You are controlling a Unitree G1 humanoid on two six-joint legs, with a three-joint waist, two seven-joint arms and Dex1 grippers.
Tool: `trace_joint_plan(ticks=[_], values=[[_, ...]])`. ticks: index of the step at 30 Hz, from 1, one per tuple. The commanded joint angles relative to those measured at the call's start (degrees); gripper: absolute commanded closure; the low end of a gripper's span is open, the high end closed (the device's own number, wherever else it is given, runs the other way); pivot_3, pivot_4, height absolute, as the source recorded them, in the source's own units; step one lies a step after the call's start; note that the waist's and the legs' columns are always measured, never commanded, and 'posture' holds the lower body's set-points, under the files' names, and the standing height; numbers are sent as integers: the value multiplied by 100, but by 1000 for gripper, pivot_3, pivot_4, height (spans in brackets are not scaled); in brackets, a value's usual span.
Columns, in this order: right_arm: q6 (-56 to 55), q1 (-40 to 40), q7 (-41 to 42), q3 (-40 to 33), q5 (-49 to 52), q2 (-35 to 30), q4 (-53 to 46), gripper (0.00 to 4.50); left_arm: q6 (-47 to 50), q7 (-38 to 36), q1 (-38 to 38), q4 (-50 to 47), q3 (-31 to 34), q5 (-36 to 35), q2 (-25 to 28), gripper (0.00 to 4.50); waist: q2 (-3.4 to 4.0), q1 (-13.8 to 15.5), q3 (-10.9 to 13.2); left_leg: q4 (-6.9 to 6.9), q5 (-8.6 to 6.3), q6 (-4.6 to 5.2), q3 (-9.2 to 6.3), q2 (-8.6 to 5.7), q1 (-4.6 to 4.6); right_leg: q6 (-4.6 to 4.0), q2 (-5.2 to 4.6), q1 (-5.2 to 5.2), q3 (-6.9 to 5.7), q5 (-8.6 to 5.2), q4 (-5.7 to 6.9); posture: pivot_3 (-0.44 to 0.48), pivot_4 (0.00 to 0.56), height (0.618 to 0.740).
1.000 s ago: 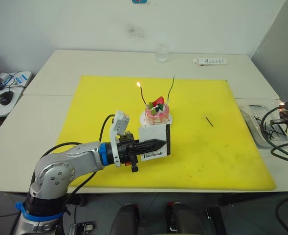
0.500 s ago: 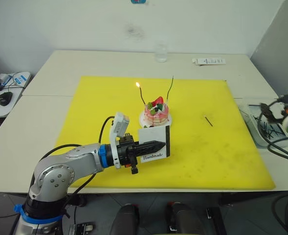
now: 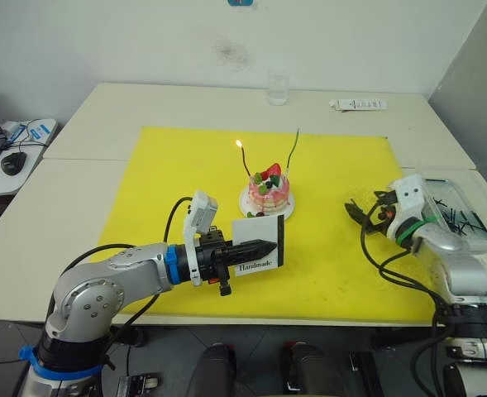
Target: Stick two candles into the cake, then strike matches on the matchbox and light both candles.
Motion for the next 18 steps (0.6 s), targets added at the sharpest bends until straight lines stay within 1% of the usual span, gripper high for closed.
trace_joint_plan(ticks=[1,3,4,6,13,18], values=[[-342,-198,-67,10,-125,18,220,17,-64,80,-50,-242,102,-158,-2,4500,0,-2,0,0,0,0,-1,1,0,0,1,-1,0,0,3,0,150,740],[-438,-272,-76,24,-145,83,348,368,-66,81,-48,-234,107,-156,22,4500,0,-4,0,0,0,0,-1,3,3,-1,4,0,1,0,4,0,150,740],[-457,-302,-78,32,-142,114,404,620,-67,81,-43,-233,107,-155,29,4500,1,-5,0,0,0,0,-2,3,4,-1,5,0,1,0,5,0,150,740],[-523,-348,-62,59,-156,169,510,1318,-67,86,-41,-236,109,-159,34,4500,1,-5,0,0,0,0,-2,3,6,-1,6,1,1,0,6,0,150,740],[-686,-477,-180,87,-254,373,888,1318,-56,119,-35,-260,106,-176,48,4500,0,-11,-1,0,0,0,-1,3,6,-1,5,2,3,0,6,0,150,740],[-593,-516,-322,166,-425,385,978,1318,-41,127,-48,-256,112,-202,70,4500,0,-22,-1,0,0,0,-2,4,37,-5,5,30,2,0,6,0,150,740]])
